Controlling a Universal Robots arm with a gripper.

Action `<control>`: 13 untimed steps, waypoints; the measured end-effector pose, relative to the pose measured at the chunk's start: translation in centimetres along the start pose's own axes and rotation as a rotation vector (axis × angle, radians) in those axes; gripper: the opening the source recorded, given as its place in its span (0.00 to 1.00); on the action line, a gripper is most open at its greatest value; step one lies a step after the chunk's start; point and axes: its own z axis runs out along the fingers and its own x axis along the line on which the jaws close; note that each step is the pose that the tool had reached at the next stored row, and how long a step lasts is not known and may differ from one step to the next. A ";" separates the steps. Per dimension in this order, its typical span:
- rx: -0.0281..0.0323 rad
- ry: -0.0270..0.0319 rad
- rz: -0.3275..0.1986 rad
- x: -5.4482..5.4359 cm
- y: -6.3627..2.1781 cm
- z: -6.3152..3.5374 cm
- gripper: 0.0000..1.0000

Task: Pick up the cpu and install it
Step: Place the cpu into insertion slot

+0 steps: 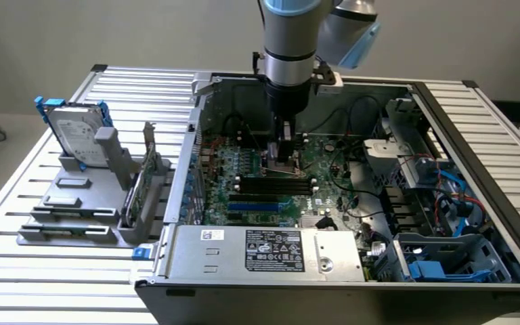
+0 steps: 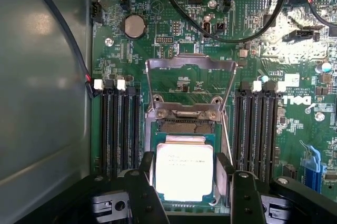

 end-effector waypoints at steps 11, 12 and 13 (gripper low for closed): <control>-0.0042 -0.0108 -0.001 -0.1 -0.18 1.32 0.55; -0.0044 -0.0109 -0.001 -0.1 -0.19 1.39 0.55; -0.0048 -0.0110 -0.001 -0.1 -0.19 1.46 0.55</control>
